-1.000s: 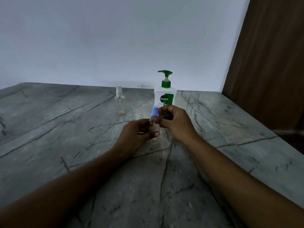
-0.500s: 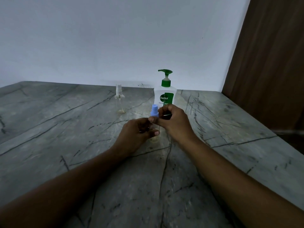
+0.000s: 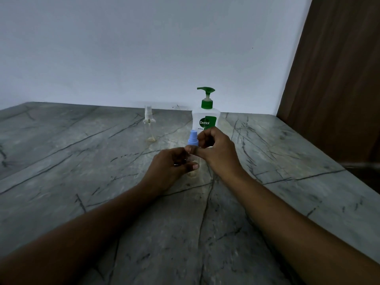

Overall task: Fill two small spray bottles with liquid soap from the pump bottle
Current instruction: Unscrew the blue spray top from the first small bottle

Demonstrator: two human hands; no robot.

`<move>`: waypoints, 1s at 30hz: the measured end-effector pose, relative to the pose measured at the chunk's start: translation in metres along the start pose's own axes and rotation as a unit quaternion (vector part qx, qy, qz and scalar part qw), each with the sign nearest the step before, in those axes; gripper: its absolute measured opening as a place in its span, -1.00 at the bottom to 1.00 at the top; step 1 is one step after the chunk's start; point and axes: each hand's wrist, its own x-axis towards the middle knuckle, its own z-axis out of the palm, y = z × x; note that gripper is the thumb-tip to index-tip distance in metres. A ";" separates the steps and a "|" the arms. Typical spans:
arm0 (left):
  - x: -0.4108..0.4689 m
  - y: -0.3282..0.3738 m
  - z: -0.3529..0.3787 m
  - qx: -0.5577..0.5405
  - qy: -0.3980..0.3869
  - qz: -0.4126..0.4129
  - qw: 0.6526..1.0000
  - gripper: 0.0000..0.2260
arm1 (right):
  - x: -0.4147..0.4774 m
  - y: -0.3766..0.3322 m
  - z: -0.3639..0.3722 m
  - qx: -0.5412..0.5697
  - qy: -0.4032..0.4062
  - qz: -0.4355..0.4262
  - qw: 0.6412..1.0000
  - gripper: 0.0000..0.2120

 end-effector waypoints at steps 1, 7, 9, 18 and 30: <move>0.000 0.000 0.000 -0.003 0.002 -0.002 1.000 -0.71 | 0.001 0.000 0.000 0.000 -0.007 -0.003 1.000 -0.72; -0.001 0.000 -0.001 -0.010 0.006 -0.010 1.000 -0.74 | 0.009 0.004 -0.015 0.109 -0.154 0.036 0.981 -0.68; -0.002 0.001 0.000 -0.008 0.000 -0.005 1.000 -0.74 | 0.010 0.005 -0.019 0.160 -0.217 0.060 0.961 -0.56; -0.001 -0.001 0.000 0.000 0.009 0.003 1.000 -0.75 | 0.000 0.001 0.000 0.022 0.004 -0.011 1.000 -0.66; -0.001 -0.001 0.000 -0.005 0.002 0.000 1.000 -0.73 | 0.007 0.003 -0.016 0.104 -0.145 0.067 0.982 -0.53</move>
